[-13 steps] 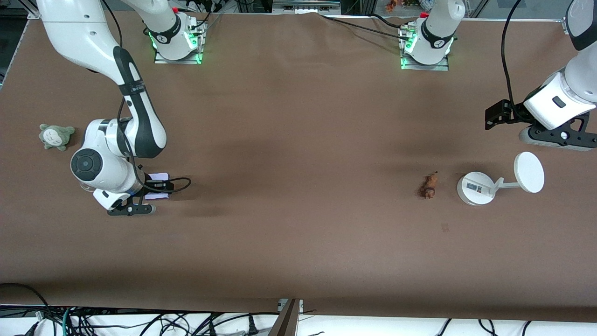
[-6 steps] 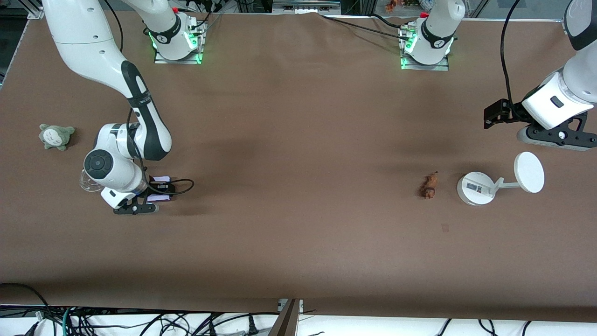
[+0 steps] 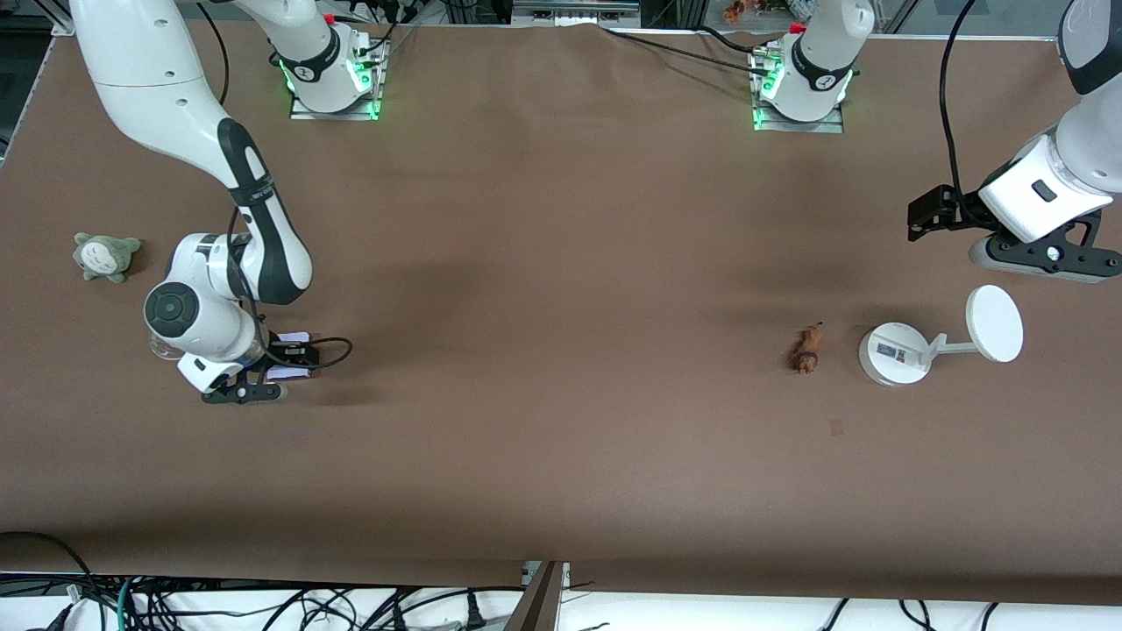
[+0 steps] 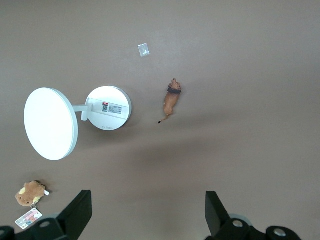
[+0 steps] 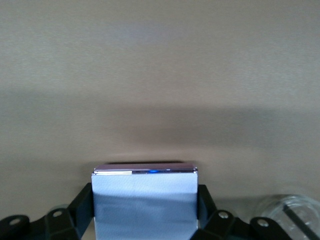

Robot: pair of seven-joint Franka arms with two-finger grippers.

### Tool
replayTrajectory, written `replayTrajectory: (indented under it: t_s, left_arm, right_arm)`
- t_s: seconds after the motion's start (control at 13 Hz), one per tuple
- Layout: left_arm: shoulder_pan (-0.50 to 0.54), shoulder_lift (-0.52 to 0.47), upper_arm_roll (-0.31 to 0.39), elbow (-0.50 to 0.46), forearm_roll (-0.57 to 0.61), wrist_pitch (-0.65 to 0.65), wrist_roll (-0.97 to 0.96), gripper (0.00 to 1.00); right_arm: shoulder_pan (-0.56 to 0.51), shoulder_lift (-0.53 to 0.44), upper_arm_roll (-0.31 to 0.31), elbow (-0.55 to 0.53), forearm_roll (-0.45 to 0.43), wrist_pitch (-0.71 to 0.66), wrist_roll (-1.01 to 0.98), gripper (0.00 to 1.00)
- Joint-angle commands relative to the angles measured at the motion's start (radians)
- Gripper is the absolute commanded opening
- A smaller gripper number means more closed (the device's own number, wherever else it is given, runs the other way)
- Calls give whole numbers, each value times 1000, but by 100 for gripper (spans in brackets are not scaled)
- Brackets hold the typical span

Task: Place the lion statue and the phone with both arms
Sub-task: 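Lower the held phone onto the table beside the clear cup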

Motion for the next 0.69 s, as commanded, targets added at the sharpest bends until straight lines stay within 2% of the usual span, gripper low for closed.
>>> replayTrajectory:
  t_s: [0.0,0.08,0.38,0.62]
  left_arm:
    - [-2,-21,-12,-11,-23,-11,6,100]
    - [-2,-21,-12,-11,-23,-12,6,100]
    - [-2,-21,-12,-11,-23,-11,6,100]
    - [-1,-19,-12,-9,-23,-8,5,100]
  right_arm:
    - [-11,-16,16,-16,19,16,-26,91]
    - [-11,-16,16,-15,19,15,-26,99]
    - [-6,-48,17,-9,19,-26,-22,99]
    - [-3,-158,17,21,19,-231,-16,99]
